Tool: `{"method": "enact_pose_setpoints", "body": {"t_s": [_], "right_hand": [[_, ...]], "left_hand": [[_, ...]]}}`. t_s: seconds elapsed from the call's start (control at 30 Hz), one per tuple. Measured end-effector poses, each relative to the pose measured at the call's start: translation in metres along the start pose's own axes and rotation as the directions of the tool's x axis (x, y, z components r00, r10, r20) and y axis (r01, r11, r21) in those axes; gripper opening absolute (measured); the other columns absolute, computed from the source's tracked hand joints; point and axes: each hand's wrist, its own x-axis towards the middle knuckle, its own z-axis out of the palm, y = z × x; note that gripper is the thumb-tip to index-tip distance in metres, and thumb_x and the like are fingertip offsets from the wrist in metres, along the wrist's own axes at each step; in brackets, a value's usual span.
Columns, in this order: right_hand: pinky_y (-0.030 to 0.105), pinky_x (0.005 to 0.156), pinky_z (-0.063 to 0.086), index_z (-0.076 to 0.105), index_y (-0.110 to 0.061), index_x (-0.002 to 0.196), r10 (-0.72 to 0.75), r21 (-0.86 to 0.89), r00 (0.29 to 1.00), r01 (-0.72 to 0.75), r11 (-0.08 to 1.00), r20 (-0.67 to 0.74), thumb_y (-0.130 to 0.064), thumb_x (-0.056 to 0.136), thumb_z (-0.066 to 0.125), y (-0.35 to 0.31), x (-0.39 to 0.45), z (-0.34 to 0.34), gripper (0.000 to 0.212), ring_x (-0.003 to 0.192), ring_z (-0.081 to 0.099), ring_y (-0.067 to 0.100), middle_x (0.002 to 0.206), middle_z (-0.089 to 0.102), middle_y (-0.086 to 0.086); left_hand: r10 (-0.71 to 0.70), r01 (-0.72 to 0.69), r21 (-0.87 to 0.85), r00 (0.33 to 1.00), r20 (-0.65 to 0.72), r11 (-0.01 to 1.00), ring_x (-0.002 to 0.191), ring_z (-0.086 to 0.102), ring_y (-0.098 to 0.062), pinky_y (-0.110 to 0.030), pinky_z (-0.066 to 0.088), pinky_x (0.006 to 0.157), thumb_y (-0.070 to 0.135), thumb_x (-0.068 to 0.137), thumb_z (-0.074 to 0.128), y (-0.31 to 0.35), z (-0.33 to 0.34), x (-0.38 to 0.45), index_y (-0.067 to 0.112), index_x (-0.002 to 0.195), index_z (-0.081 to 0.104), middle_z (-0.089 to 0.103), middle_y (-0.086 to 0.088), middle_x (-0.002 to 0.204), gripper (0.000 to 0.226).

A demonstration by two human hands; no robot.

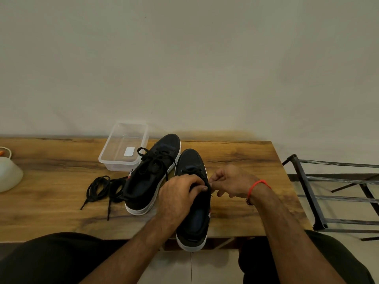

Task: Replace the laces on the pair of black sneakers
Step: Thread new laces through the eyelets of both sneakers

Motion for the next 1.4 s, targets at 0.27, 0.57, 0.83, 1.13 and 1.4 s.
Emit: {"method": "enact_pose_setpoints", "body": {"t_s": [0.27, 0.57, 0.83, 1.13, 1.4], "right_hand": [[0.046, 0.068, 0.059, 0.055, -0.011, 0.091, 0.363, 0.649, 0.538, 0.636, 0.418, -0.761, -0.014, 0.093, 0.048, 0.009, -0.008, -0.038, 0.008, 0.074, 0.069, 0.029, 0.081, 0.072, 0.012], [0.04, 0.097, 0.044, 0.059, -0.04, 0.096, -0.01, -0.244, 0.92, -0.094, 0.965, -0.392, -0.043, 0.088, 0.069, 0.04, 0.018, -0.02, 0.013, 0.115, 0.053, 0.025, 0.117, 0.062, 0.0], [0.018, 0.077, 0.04, 0.064, -0.024, 0.096, -0.206, -0.237, 0.978, 0.204, 0.95, 0.014, -0.025, 0.096, 0.064, 0.014, 0.009, 0.001, 0.002, 0.1, 0.056, 0.01, 0.099, 0.061, -0.014], [0.032, 0.088, 0.053, 0.068, -0.016, 0.098, -0.157, -0.246, 0.984, 0.172, 0.954, 0.081, -0.021, 0.095, 0.064, 0.016, 0.006, -0.002, 0.007, 0.098, 0.063, 0.016, 0.101, 0.067, -0.002], [0.031, 0.089, 0.046, 0.067, -0.029, 0.104, 0.01, -0.243, 0.998, 0.007, 0.97, 0.067, -0.029, 0.093, 0.069, 0.03, -0.003, -0.025, 0.012, 0.103, 0.056, 0.012, 0.109, 0.062, -0.008]], "left_hand": [[-0.157, 0.123, -0.186, 0.971, -0.18, 0.975, 0.098, 0.061, -0.002, -0.038, 0.058, 0.087, 0.033, 0.098, 0.062, -0.009, -0.042, 0.019, 0.034, 0.12, 0.066, 0.066, 0.019, 0.112, 0.022], [-0.335, 0.332, 0.067, 0.884, 0.326, 0.941, 0.052, 0.067, -0.005, -0.029, 0.059, 0.065, 0.031, 0.102, 0.057, -0.022, -0.072, 0.021, 0.034, 0.092, 0.061, 0.073, 0.01, 0.081, 0.011], [-0.253, 0.278, 0.037, 0.801, 0.542, 0.96, 0.065, 0.06, -0.002, -0.016, 0.047, 0.061, 0.021, 0.097, 0.064, -0.022, -0.069, 0.019, 0.027, 0.095, 0.065, 0.067, 0.009, 0.089, 0.006], [-0.274, 0.276, 0.062, 0.851, 0.448, 0.959, 0.084, 0.062, -0.008, -0.029, 0.054, 0.079, 0.03, 0.093, 0.065, -0.023, -0.062, 0.019, 0.026, 0.083, 0.063, 0.066, 0.007, 0.089, 0.012], [-0.346, 0.343, 0.076, 0.864, 0.367, 0.936, 0.076, 0.062, -0.01, -0.033, 0.055, 0.073, 0.035, 0.094, 0.062, -0.026, -0.072, 0.021, 0.027, 0.087, 0.059, 0.065, 0.006, 0.085, 0.011]]}}
